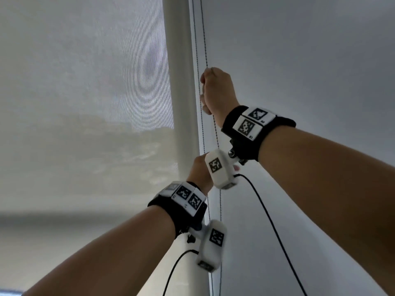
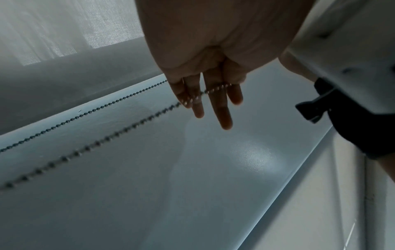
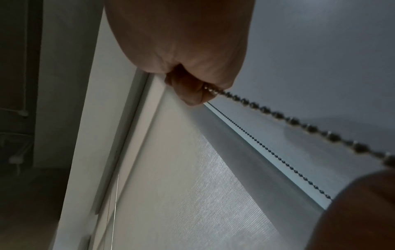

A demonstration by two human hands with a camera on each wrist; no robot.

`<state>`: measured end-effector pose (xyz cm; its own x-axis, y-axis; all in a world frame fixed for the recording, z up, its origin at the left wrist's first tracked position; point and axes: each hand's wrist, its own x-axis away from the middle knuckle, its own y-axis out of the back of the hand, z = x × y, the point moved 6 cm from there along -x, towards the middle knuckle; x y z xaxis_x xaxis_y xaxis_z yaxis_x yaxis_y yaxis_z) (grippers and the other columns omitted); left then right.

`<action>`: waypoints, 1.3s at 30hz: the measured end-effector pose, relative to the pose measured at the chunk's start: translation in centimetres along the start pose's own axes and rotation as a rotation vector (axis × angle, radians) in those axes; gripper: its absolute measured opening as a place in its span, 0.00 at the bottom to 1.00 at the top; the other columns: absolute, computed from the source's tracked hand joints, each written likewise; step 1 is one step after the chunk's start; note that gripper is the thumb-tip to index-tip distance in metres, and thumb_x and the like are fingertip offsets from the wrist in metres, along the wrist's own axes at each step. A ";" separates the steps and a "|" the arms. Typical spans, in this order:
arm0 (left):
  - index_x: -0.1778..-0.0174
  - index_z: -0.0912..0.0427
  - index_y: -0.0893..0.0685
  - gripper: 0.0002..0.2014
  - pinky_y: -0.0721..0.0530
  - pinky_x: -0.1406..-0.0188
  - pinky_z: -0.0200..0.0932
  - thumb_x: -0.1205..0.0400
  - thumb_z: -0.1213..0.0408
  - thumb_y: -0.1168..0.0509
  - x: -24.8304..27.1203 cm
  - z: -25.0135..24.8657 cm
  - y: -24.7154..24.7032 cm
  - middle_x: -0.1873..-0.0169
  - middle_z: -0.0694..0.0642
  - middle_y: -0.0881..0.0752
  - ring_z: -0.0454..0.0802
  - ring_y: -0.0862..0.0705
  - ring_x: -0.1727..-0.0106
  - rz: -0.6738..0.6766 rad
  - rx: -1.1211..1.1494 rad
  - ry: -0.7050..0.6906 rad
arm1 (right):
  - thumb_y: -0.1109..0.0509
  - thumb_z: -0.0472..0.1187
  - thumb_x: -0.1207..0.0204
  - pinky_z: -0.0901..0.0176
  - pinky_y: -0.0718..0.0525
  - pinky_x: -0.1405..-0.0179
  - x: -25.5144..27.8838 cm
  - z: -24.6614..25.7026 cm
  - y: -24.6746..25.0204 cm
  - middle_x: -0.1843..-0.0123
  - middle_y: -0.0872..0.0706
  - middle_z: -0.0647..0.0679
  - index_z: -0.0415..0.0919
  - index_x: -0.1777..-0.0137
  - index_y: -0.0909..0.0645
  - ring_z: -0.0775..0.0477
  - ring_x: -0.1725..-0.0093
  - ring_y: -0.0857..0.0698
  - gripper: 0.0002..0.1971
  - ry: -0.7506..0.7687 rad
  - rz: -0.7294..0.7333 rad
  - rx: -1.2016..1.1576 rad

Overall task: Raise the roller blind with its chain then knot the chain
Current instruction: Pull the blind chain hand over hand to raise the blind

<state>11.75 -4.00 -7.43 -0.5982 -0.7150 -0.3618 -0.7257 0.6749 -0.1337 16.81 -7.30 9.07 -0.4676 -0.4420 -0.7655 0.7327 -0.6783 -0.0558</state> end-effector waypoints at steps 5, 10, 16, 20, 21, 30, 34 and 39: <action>0.58 0.74 0.15 0.08 0.21 0.54 0.47 0.23 0.76 0.40 0.2 -1.8 0.5 0.66 0.56 0.11 0.50 0.15 0.62 -0.016 -0.137 -0.131 | 0.50 0.37 0.20 0.62 0.37 0.78 1.6 -0.9 1.0 0.75 0.30 0.53 0.46 0.69 0.30 0.52 0.77 0.34 0.16 0.043 -0.003 0.019; 0.68 0.62 0.24 0.13 0.28 0.70 0.38 0.19 0.77 0.47 -0.7 -4.5 0.6 0.77 0.52 0.20 0.45 0.25 0.76 -0.045 0.069 -0.196 | 0.47 0.43 0.24 0.52 0.32 0.67 4.1 -3.3 0.9 0.76 0.30 0.55 0.48 0.71 0.30 0.51 0.75 0.34 0.14 0.044 -0.038 0.016; 0.74 0.61 0.27 0.15 0.24 0.76 0.34 0.21 0.75 0.46 0.3 -6.4 0.3 0.82 0.48 0.24 0.42 0.25 0.78 -0.097 -0.086 -0.274 | 0.47 0.41 0.18 0.52 0.28 0.65 6.8 -4.0 1.7 0.74 0.29 0.54 0.46 0.69 0.30 0.50 0.72 0.30 0.16 0.044 -0.032 0.008; 0.64 0.62 0.18 0.14 0.19 0.53 0.48 0.18 0.64 0.45 0.2 -7.6 0.3 0.67 0.57 0.16 0.53 0.18 0.59 -0.093 -0.134 -0.290 | 0.46 0.44 0.18 0.57 0.30 0.71 8.5 -5.2 1.6 0.74 0.26 0.55 0.49 0.70 0.27 0.53 0.72 0.29 0.18 -0.015 0.026 -0.053; 0.59 0.63 0.16 0.15 0.19 0.49 0.47 0.17 0.64 0.46 0.3 -7.9 0.2 0.62 0.59 0.13 0.54 0.15 0.54 -0.089 -0.123 -0.288 | 0.47 0.46 0.17 0.59 0.30 0.72 8.9 -5.6 1.4 0.73 0.25 0.57 0.49 0.68 0.25 0.55 0.73 0.28 0.17 -0.032 0.050 -0.051; 0.57 0.62 0.21 0.14 0.29 0.79 0.39 0.13 0.64 0.50 0.3 -9.3 -1.1 0.80 0.50 0.25 0.45 0.29 0.81 -0.091 0.088 -0.281 | 0.44 0.44 0.12 0.56 0.34 0.73 14.2 -9.8 0.8 0.79 0.30 0.59 0.50 0.70 0.31 0.55 0.77 0.33 0.21 -0.133 0.081 -0.159; 0.67 0.56 0.26 0.14 0.41 0.83 0.35 0.16 0.65 0.50 1.1 -8.0 -1.0 0.85 0.47 0.31 0.44 0.38 0.85 -0.203 0.021 -0.248 | 0.44 0.41 0.11 0.66 0.30 0.74 15.5 -9.6 0.9 0.79 0.26 0.61 0.45 0.66 0.30 0.61 0.77 0.29 0.18 -0.128 0.105 -0.199; 0.68 0.54 0.28 0.16 0.44 0.83 0.33 0.17 0.68 0.52 2.0 -7.4 -1.0 0.80 0.50 0.33 0.44 0.40 0.84 -0.212 -0.001 -0.200 | 0.44 0.36 0.12 0.68 0.31 0.80 16.8 -9.3 1.2 0.79 0.27 0.56 0.41 0.66 0.28 0.58 0.81 0.30 0.18 -0.227 0.181 -0.336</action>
<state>8.80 -7.47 -1.16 -0.3540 -0.7898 -0.5010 -0.8277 0.5139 -0.2253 14.46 -10.09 -9.78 -0.3864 -0.6791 -0.6241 0.9152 -0.3665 -0.1678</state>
